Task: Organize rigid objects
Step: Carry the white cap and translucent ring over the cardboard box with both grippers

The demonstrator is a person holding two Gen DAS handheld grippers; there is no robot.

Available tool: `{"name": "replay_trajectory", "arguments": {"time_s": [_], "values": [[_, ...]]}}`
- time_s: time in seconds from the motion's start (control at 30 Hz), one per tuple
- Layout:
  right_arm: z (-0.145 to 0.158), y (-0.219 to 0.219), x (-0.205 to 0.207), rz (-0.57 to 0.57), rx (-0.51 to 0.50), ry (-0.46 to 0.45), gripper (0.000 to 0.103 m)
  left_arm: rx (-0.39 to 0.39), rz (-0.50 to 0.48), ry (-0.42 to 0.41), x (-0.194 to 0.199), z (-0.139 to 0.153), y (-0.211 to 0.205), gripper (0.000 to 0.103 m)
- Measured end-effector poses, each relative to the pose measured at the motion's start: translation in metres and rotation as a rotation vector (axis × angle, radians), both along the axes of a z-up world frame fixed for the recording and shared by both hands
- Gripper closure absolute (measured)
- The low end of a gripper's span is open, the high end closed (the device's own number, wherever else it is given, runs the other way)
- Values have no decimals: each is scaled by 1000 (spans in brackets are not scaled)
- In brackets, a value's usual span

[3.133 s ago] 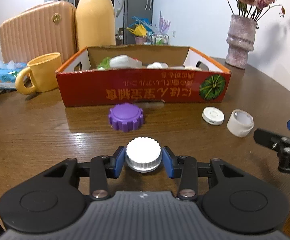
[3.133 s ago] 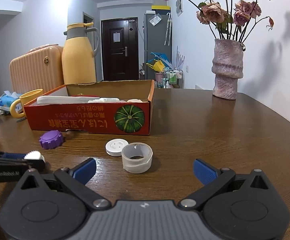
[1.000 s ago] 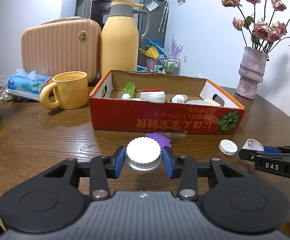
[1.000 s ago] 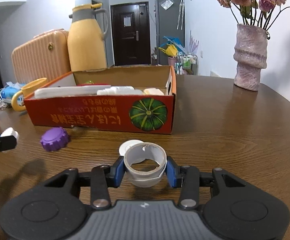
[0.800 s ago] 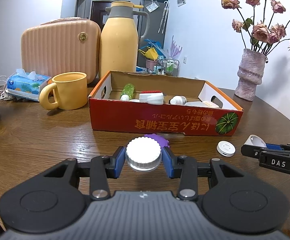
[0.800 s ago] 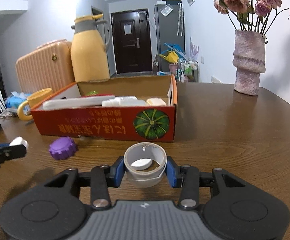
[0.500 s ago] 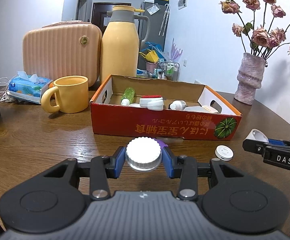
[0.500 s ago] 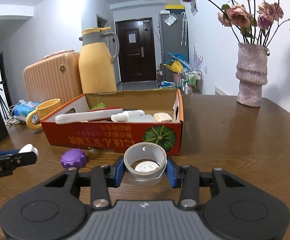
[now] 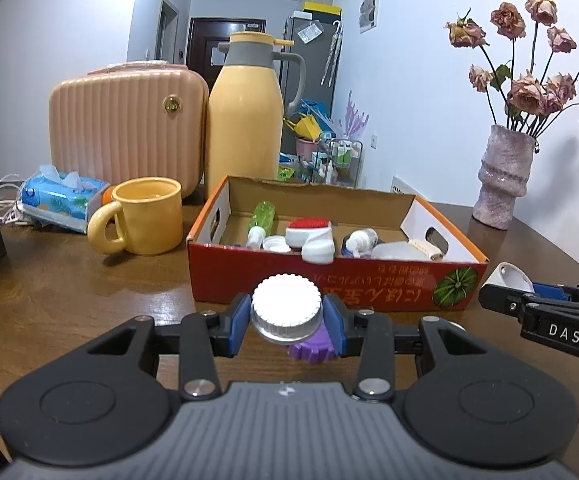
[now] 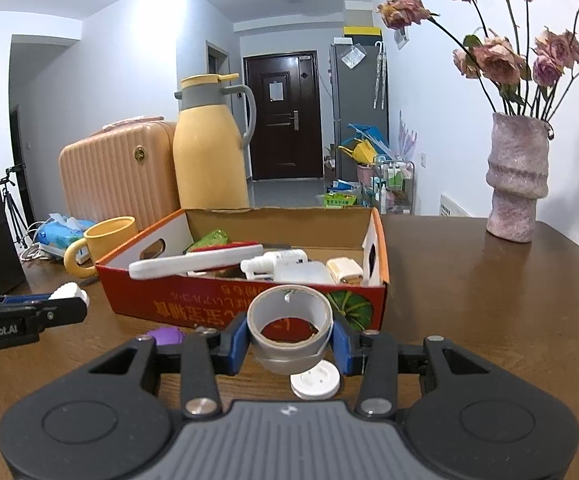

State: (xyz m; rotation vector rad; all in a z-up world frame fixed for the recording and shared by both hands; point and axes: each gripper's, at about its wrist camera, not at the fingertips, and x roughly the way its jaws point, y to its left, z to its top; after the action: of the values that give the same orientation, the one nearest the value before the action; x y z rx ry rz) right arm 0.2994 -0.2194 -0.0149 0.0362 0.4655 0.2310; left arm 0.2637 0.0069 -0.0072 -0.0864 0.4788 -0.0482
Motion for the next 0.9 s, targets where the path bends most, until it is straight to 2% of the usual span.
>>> {"name": "replay_trajectory", "arguments": {"time_s": [0.9], "values": [[15,33,53,30,-5,-94,61,-50,65,-76,65,27,3,62]]}}
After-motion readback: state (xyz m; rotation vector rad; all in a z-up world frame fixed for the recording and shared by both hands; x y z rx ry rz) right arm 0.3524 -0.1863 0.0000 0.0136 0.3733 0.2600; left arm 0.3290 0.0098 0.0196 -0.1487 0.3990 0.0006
